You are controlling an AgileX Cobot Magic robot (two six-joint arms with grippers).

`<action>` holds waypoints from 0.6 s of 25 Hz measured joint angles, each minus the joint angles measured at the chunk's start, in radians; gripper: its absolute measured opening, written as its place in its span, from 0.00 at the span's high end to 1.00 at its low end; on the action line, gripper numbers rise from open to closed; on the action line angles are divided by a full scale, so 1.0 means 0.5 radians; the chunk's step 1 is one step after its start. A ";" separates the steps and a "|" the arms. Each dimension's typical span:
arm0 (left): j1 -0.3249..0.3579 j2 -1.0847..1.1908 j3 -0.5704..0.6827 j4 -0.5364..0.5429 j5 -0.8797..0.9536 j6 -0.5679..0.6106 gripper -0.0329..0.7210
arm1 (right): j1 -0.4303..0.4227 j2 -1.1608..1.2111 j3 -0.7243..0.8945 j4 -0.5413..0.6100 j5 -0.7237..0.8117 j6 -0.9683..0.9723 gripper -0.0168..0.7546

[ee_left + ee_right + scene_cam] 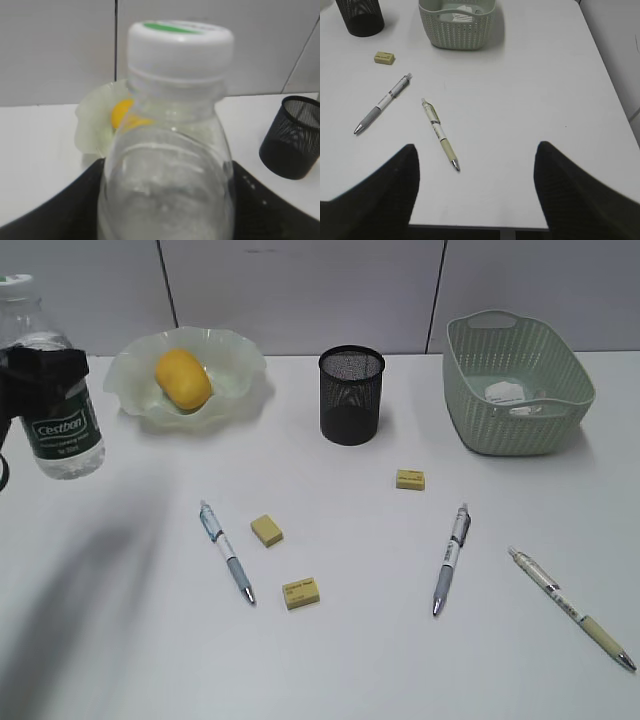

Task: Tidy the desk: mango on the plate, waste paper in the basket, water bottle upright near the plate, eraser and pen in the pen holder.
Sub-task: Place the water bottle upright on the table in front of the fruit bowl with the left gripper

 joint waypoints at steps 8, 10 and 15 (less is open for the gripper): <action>0.025 0.243 0.069 -0.247 -0.623 0.353 0.29 | 0.000 0.000 0.000 0.000 -0.002 0.000 0.25; 0.025 0.344 0.069 -0.282 -0.745 0.389 0.29 | 0.000 0.000 0.000 0.000 -0.002 0.000 0.25; 0.025 0.689 0.053 -0.320 -1.151 0.430 0.29 | 0.000 0.000 0.000 0.000 -0.002 0.000 0.25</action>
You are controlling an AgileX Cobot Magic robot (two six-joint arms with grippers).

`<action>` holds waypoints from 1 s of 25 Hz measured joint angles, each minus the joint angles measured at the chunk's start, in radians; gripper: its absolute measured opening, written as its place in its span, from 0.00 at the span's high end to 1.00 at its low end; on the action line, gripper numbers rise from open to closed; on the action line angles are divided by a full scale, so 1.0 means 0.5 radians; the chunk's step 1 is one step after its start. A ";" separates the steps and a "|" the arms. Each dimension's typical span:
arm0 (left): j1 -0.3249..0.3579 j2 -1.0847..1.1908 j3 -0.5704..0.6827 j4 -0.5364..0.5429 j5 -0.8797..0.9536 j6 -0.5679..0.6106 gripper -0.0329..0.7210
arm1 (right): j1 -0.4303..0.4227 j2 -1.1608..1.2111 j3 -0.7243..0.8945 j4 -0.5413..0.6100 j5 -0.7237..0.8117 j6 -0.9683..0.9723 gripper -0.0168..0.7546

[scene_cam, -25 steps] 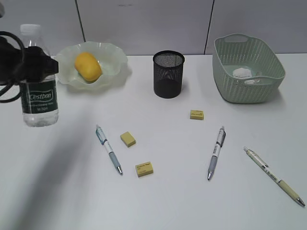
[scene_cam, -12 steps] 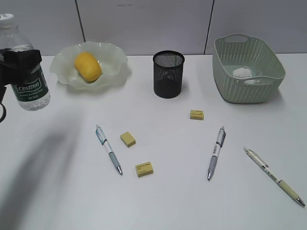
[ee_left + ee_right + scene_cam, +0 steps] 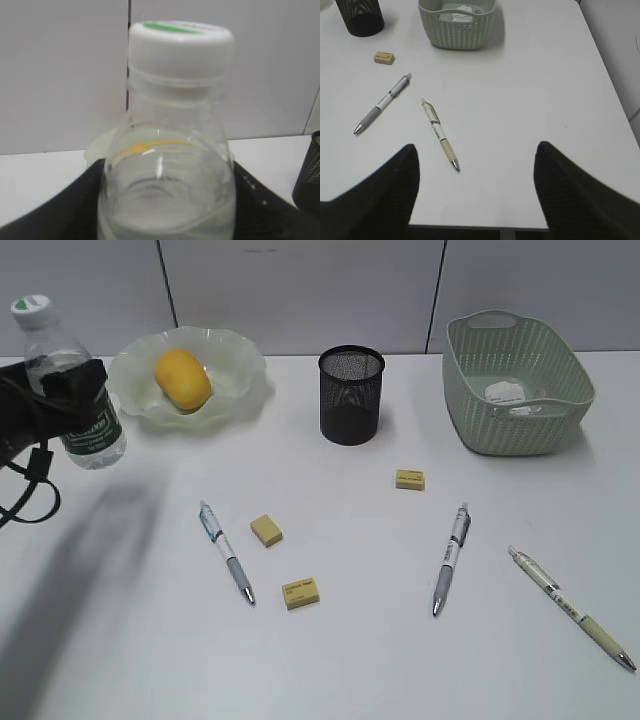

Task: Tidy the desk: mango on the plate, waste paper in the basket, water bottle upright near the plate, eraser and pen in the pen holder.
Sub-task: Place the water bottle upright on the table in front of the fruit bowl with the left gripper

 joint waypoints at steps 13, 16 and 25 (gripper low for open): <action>-0.016 0.626 -0.479 0.139 -0.060 0.000 0.29 | 0.000 0.000 0.000 0.000 0.000 0.000 0.25; -0.017 0.696 -0.507 0.167 -0.065 0.000 0.29 | 0.000 0.000 0.000 0.000 0.000 0.000 0.25; -0.018 0.739 -0.520 0.171 -0.134 -0.016 0.29 | 0.000 0.000 0.000 0.000 0.000 0.000 0.25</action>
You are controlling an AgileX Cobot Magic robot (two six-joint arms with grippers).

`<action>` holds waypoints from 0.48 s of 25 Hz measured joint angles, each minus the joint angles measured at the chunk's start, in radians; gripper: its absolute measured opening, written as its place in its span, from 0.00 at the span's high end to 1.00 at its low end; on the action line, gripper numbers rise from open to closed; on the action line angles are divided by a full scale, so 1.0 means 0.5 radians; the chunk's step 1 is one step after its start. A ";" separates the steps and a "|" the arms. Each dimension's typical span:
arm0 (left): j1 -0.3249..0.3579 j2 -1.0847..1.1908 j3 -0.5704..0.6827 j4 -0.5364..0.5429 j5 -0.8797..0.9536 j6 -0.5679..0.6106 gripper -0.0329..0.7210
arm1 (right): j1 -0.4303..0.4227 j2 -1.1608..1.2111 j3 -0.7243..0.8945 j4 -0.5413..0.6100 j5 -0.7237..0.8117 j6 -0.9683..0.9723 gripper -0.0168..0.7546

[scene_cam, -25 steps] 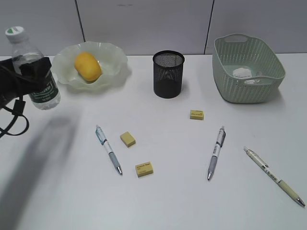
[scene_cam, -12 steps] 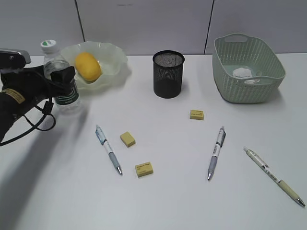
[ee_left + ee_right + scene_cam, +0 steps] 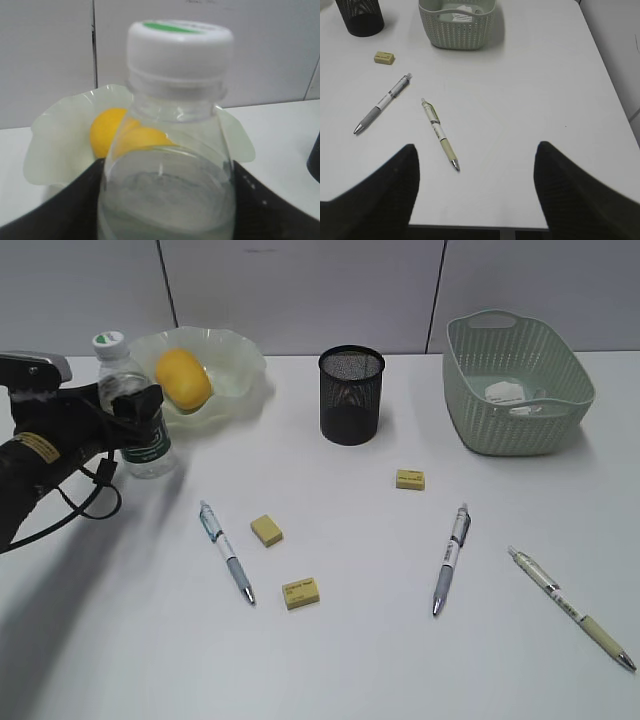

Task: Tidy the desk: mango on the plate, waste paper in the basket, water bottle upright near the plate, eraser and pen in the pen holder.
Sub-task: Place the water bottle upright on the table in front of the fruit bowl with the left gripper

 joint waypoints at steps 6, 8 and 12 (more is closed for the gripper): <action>0.000 -0.024 0.000 0.072 0.015 -0.023 0.19 | 0.000 0.000 0.000 0.000 0.000 0.000 0.25; 0.000 -0.062 0.000 0.083 0.031 -0.030 0.17 | 0.000 0.000 0.000 0.000 0.000 0.000 0.25; 0.000 -0.084 -0.002 0.084 0.095 -0.030 0.16 | 0.000 0.000 0.000 0.000 0.000 0.000 0.25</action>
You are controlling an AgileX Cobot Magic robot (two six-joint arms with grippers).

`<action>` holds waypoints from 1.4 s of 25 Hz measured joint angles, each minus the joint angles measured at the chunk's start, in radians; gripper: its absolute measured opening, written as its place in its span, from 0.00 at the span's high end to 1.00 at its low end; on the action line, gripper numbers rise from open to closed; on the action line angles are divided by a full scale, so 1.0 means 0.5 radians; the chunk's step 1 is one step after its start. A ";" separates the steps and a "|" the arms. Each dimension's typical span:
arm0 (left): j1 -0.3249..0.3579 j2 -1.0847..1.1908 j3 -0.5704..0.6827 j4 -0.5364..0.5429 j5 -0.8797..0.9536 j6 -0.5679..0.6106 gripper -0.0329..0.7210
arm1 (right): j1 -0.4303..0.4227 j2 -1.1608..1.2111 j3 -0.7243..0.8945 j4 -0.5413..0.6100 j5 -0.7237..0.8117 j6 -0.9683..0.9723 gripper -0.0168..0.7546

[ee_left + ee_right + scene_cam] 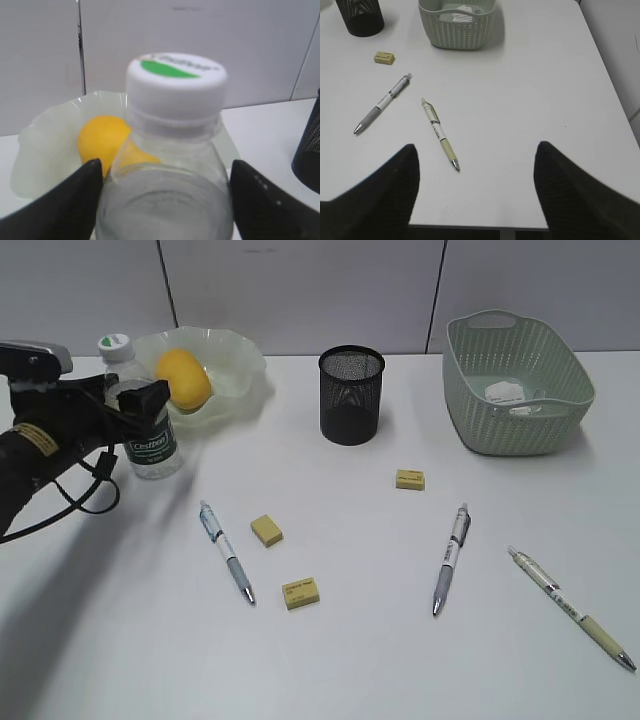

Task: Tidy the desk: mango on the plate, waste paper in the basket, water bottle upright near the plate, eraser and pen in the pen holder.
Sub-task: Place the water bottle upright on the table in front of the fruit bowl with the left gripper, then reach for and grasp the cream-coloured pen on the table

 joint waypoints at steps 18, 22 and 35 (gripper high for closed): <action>0.000 -0.393 0.521 -0.020 -0.062 0.144 0.17 | 0.000 0.000 0.000 0.000 0.000 0.000 0.25; 0.000 -0.662 0.677 -0.068 0.064 0.144 0.19 | 0.000 0.000 0.000 0.000 0.000 0.000 0.25; 0.000 -1.948 0.586 -0.296 2.428 -0.018 0.28 | 0.000 0.000 0.000 0.000 0.000 0.000 0.25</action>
